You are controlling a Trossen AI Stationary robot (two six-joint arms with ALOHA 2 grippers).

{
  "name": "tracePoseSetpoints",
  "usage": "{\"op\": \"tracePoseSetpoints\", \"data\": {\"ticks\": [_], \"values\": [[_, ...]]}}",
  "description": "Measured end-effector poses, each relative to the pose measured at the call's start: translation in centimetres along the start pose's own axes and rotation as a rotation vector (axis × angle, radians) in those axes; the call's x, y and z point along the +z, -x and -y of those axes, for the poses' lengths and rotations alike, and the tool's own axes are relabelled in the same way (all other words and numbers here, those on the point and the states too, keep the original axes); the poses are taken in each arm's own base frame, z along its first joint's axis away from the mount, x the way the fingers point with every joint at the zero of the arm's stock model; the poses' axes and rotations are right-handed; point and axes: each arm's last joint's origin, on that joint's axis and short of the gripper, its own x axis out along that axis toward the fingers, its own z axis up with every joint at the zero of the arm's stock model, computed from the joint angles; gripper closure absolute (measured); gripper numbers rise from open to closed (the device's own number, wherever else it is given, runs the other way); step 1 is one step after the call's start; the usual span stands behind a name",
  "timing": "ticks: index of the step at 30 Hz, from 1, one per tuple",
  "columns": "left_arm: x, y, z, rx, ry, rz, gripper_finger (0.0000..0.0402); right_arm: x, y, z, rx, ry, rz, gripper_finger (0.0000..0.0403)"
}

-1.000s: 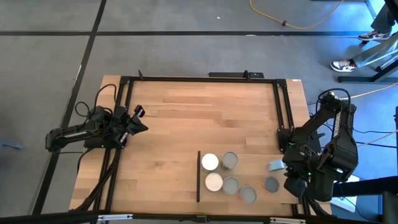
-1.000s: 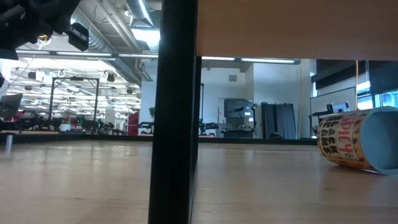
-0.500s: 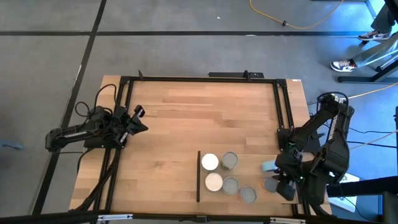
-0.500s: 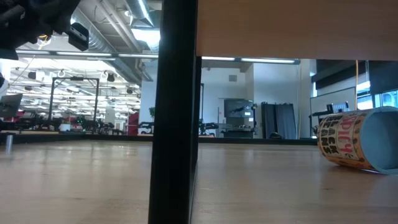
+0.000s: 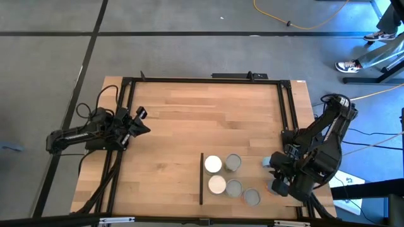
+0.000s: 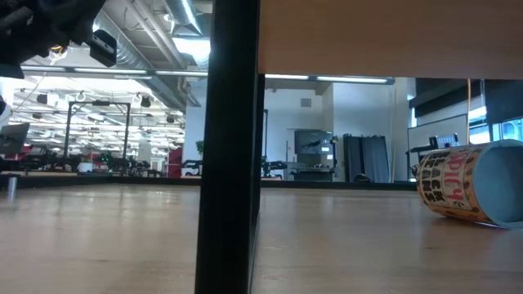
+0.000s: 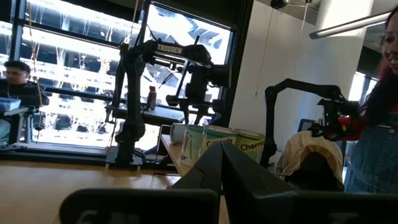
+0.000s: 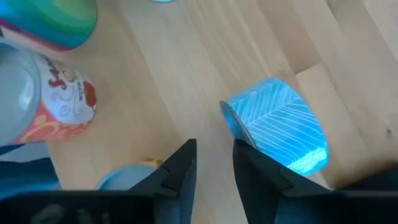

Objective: Pick and place cans onto a shelf
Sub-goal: Adjust the tuna can on the shelf

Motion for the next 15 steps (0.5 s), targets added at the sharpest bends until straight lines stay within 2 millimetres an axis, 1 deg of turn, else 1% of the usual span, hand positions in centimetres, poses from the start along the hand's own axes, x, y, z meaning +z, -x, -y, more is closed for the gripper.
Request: {"op": "tracePoseSetpoints", "data": {"ticks": [8,15], "values": [[0.0,0.0,0.0,0.0,0.0,0.0,0.0401,1.0,-0.4,0.4,-0.033,0.028,0.002,0.0296],[0.0,0.0,0.0,0.0,0.0,0.0,0.0401,1.3,-0.5,0.4,-0.028,0.014,0.005,0.0296]]}}
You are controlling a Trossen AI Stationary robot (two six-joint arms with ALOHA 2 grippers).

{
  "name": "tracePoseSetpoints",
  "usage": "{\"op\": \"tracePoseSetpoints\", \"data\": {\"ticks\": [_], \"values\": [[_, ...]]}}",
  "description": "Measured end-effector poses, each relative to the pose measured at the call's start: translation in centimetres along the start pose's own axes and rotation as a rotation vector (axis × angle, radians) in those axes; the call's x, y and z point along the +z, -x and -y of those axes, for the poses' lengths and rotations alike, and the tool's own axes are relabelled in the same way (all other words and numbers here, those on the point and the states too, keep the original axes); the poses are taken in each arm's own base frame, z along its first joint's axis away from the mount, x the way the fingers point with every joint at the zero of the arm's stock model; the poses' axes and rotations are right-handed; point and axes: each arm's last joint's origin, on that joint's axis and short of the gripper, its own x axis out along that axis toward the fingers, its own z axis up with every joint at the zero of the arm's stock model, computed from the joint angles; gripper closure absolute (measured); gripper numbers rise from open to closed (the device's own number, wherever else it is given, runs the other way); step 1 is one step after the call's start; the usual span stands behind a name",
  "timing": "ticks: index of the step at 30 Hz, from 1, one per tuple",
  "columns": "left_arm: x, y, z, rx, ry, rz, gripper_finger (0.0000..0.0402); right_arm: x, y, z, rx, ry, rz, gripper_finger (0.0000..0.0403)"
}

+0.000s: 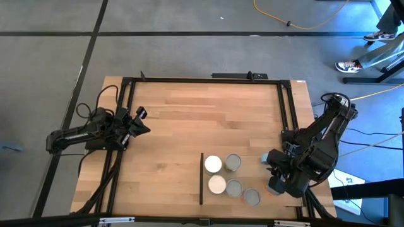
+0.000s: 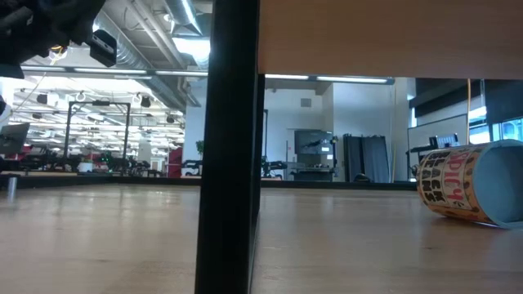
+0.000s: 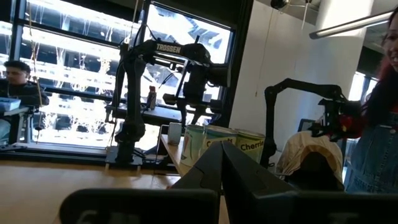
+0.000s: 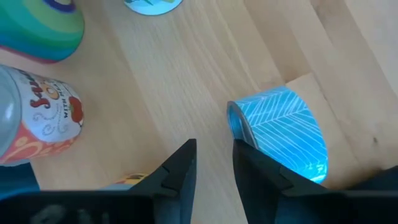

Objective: Pick and place cans onto a shelf
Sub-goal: Adjust the tuna can on the shelf

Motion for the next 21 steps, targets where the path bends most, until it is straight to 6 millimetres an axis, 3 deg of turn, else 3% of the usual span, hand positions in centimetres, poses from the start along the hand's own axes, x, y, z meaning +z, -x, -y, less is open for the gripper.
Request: {"op": "tracePoseSetpoints", "data": {"ticks": [14,21], "values": [[0.0,0.0,0.0,0.0,-0.002,0.0,0.0401,0.2,0.0,-0.9,0.085,-0.039,0.019,0.0296],[0.0,0.0,0.1,-0.02,-0.002,-0.009,0.0401,0.3,0.3,-2.2,0.244,0.12,-0.014,0.0296]]}}
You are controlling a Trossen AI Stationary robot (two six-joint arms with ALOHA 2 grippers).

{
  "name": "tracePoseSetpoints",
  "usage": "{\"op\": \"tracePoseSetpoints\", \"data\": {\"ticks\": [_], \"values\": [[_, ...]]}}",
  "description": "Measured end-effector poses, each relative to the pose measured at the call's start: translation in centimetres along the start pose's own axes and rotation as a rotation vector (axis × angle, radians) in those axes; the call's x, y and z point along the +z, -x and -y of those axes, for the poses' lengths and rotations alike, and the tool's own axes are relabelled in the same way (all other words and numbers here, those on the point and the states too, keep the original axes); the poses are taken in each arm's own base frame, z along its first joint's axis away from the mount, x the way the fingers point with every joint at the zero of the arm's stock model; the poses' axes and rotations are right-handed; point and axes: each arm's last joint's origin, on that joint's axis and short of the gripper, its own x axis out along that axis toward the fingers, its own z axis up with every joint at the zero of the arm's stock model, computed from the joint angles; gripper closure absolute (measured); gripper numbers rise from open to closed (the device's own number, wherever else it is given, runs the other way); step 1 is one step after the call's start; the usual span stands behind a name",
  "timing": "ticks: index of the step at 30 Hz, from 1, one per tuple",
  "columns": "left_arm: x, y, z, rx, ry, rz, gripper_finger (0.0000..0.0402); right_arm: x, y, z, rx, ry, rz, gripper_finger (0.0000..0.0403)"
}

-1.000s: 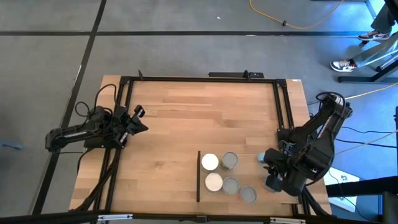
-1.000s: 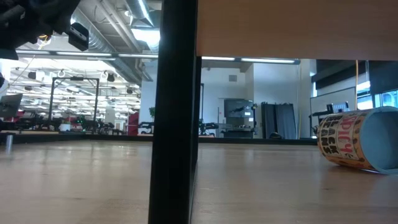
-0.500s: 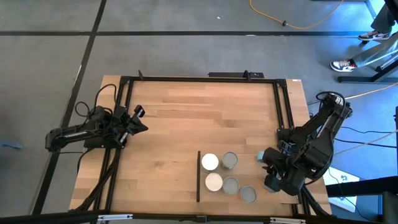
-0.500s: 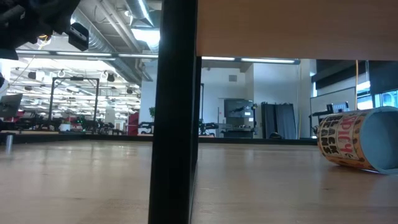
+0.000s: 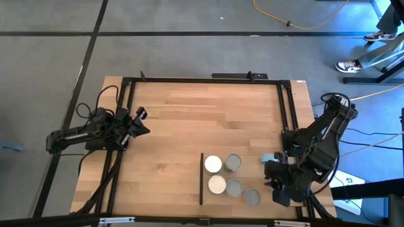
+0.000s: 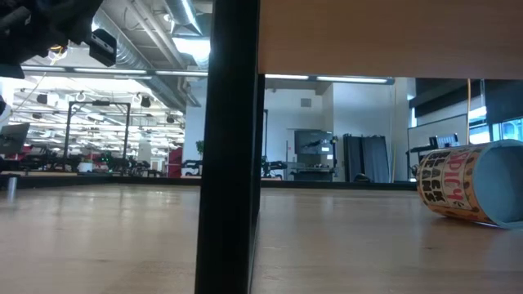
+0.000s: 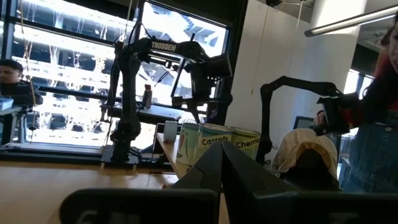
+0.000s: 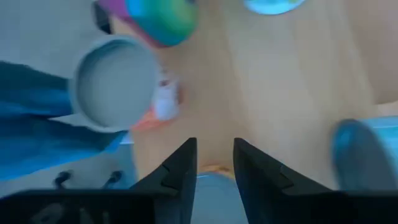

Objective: Pick and place cans onto a shelf
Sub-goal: Adjust the tuna can on the shelf

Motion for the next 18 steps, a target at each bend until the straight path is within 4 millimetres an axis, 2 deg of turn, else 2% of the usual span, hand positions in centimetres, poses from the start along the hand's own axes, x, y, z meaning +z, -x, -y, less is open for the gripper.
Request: {"op": "tracePoseSetpoints", "data": {"ticks": [7,14,18], "values": [[0.0,0.0,0.0,-0.016,0.0,-0.007,0.0401,0.5,1.2,-0.6,0.062,0.068,-0.089,0.0296],[0.0,0.0,0.1,-0.019,-0.001,-0.009,0.0401,1.4,3.7,0.1,-0.115,0.154,-0.187,0.0296],[0.0,0.0,0.1,-0.019,-0.001,-0.009,0.0401,1.5,2.8,-0.6,-0.194,0.226,-0.239,0.0296]]}}
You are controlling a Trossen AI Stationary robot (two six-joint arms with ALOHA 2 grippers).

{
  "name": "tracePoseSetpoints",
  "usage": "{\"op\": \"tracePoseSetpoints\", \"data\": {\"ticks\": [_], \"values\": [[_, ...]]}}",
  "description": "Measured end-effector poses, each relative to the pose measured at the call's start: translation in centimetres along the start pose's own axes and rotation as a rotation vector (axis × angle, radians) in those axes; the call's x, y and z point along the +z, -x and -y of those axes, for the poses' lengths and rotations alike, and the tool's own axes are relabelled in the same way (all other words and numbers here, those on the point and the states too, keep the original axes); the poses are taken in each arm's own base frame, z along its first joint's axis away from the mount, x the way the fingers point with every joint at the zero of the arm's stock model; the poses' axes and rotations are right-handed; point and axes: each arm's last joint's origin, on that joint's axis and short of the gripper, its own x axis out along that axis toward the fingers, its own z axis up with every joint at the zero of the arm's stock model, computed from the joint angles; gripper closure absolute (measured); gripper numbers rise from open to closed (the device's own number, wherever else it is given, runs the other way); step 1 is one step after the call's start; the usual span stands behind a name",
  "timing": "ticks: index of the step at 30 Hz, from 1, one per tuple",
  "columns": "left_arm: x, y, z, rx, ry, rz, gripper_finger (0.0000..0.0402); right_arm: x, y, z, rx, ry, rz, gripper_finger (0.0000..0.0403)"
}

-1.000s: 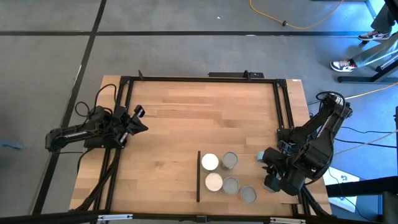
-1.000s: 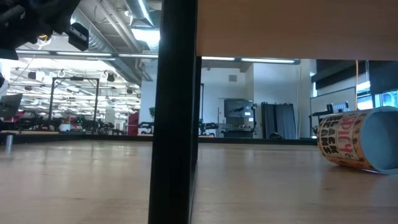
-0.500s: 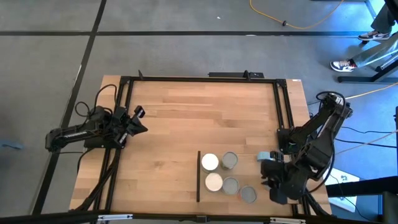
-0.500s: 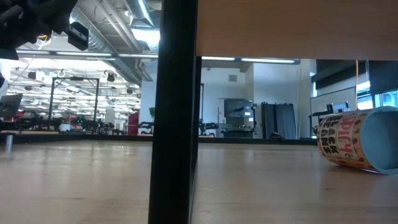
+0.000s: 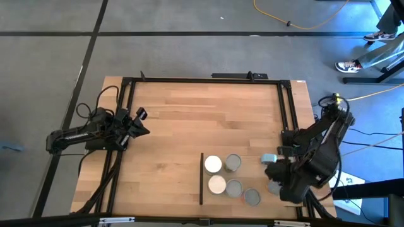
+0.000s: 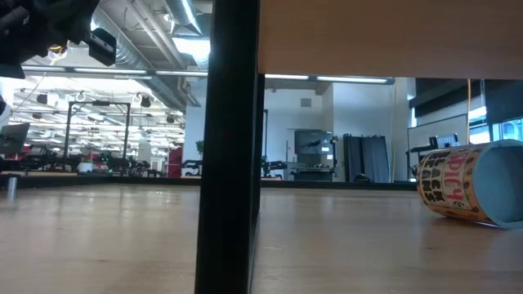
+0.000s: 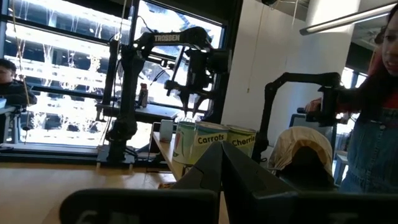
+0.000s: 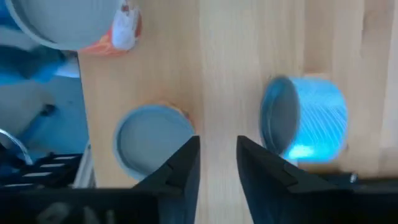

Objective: Pick and place cans onto a shelf
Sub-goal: Adjust the tuna can on the shelf

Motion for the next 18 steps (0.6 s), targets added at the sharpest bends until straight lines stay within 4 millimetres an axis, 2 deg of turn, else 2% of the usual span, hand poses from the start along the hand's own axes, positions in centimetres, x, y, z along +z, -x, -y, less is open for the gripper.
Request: {"op": "tracePoseSetpoints", "data": {"ticks": [6,11,14,18], "values": [[0.0,0.0,0.0,0.0,-0.003,0.0,0.0401,1.2,-2.6,-2.1,-0.108,0.142,-0.011,0.0296],[0.0,0.0,0.0,0.0,-0.052,-0.001,0.0401,1.8,-4.3,-3.1,-0.145,0.149,-0.06,0.0296],[0.0,0.0,0.0,-0.003,-0.081,-0.001,0.0401,2.4,-4.1,-3.1,-0.118,0.134,-0.078,0.0298],[0.0,0.0,0.0,-0.003,-0.082,-0.002,0.0401,3.6,-2.4,-2.8,-0.071,0.094,-0.018,0.0309]]}}
